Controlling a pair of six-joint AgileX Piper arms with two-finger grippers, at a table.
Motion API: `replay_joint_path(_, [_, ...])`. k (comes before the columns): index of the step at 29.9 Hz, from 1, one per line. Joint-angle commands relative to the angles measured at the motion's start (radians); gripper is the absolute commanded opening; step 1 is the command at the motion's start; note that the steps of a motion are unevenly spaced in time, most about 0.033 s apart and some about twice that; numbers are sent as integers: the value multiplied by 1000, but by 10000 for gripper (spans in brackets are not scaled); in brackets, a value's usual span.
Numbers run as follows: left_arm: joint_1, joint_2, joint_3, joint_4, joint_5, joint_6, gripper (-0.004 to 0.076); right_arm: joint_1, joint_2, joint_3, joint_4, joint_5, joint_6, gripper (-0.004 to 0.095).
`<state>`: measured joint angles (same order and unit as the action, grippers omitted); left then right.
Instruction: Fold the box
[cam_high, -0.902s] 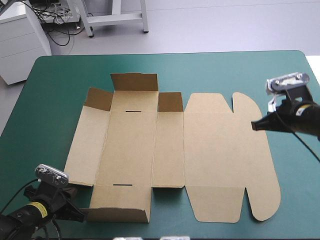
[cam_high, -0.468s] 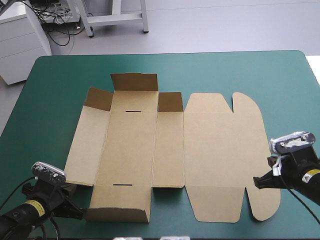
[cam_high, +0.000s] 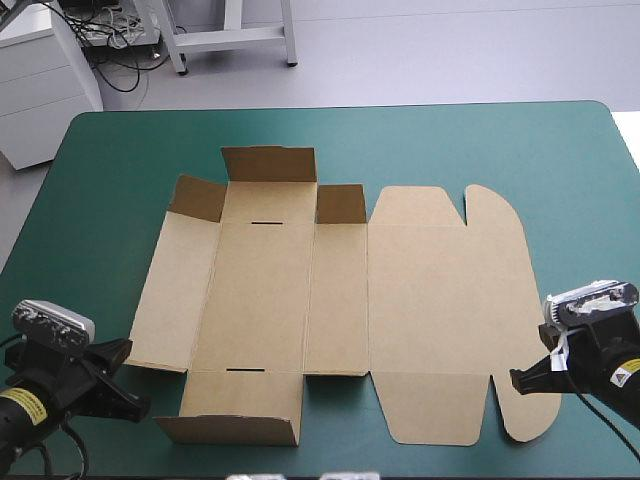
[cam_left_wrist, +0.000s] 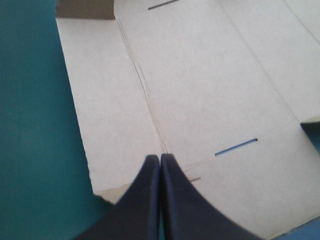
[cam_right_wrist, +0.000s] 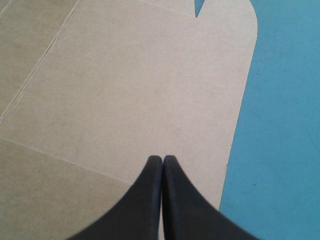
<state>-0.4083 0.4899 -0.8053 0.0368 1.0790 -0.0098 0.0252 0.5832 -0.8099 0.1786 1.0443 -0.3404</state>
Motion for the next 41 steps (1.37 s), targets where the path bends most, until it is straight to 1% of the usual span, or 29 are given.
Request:
replay_joint_path(1, [-4,89,-110,-16,-52,-8,-32,-7,3,-23,6,-54,-8,-18])
replay_joint_path(6, [-4,267,-221,-11,-52,-4,-29,-7,3,-23,6,-54,-8,-18])
replay_joint_path(9, [-4,379,-287,-19,-52,20,-6,-7,3,-23,6,-54,-8,-18])
replay_joint_path(12, [-4,487,-347,-49,-52,47,-6,-7,3,-23,6,-54,-8,-18])
replay_joint_path(15, [-4,571,-407,-52,-61,47,-1,-7,3,-23,6,-50,-8,-18])
replay_joint_path(16, [-4,596,-429,-52,-62,43,12,-7,3,-23,6,-48,-8,-18])
replay_joint_path(17, [-4,619,-451,-52,-62,44,39,-7,3,-23,6,-48,-8,-18])
replay_joint_path(19, [-4,657,-490,-49,-48,44,125,-7,3,-23,6,-46,-8,-18])
replay_joint_path(24, [-4,738,-585,-46,21,49,510,-7,3,-23,6,-46,-8,-18])
replay_joint_path(25, [-4,753,-598,-46,38,49,562,-7,3,-23,6,-46,-8,-18])
replay_joint_path(26, [-4,767,-611,-46,60,58,593,-7,3,-23,6,-46,-8,-18])
replay_joint_path(29, [34,801,-631,-76,99,81,601,-7,3,-23,9,-46,-10,-18])
replay_joint_path(31, [98,814,-630,-184,116,138,601,-7,3,-23,9,-46,-10,-18])
replay_joint_path(33, [203,824,-630,-371,141,246,601,-7,3,-23,9,-46,-10,-18])
replay_joint_path(36, [376,838,-630,-611,221,391,601,-7,3,-23,9,-46,-12,-18])
replay_joint_path(38, [478,838,-630,-690,221,425,601,-7,3,-23,9,-50,-12,-18])
replay_joint_path(41, [569,838,-630,-714,221,433,601,-7,3,-23,9,-52,-12,-18])
